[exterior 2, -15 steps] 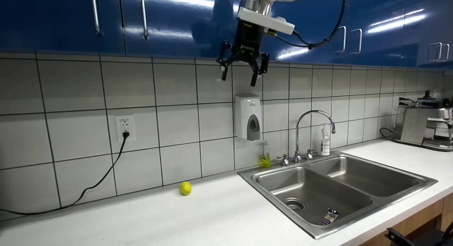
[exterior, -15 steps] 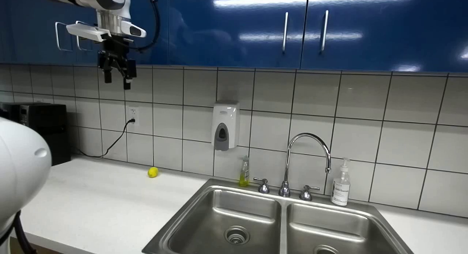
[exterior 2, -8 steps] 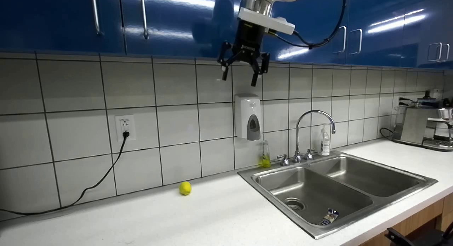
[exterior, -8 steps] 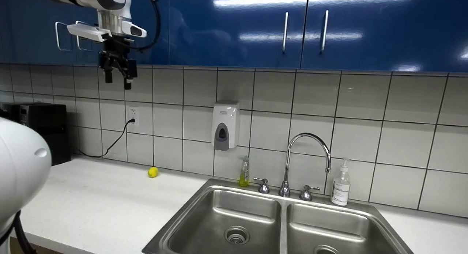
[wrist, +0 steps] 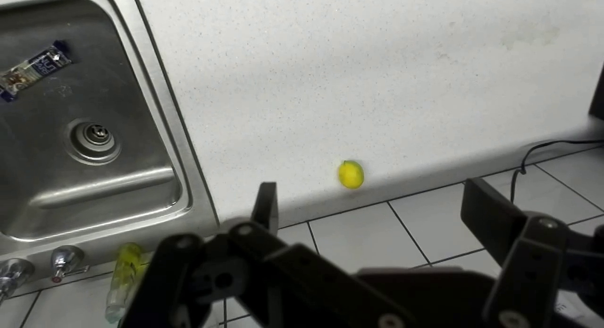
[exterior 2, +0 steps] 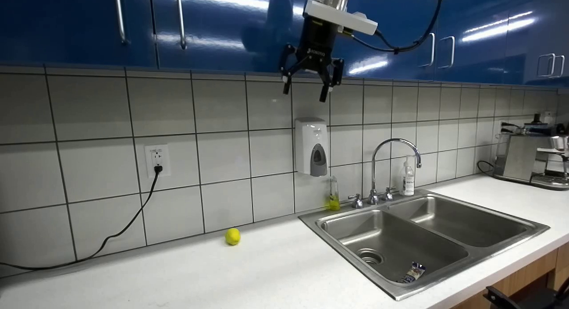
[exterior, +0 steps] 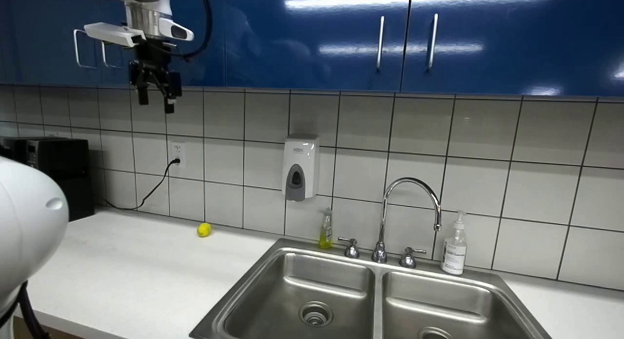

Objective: Take the snack out of the sink on the left and put it on the left side of the countertop.

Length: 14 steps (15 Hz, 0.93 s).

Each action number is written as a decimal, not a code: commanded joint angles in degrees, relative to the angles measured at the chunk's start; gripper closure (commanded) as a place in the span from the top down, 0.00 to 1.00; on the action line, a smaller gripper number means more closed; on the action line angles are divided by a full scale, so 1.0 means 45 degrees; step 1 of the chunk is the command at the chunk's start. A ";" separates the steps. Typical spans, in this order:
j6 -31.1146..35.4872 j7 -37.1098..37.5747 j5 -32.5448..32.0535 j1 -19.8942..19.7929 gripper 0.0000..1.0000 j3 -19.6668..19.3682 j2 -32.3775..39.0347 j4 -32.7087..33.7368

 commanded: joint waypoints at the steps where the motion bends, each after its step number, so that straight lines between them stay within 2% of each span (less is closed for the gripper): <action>1: -0.0766 -0.0066 -0.0383 -0.0086 1.00 -0.0048 -0.0862 -0.0414; 8: -0.1662 0.0198 -0.0901 -0.0494 1.00 -0.0292 -0.2176 -0.1614; 14: -0.1801 0.0485 -0.1106 -0.1172 1.00 -0.0583 -0.2956 -0.2905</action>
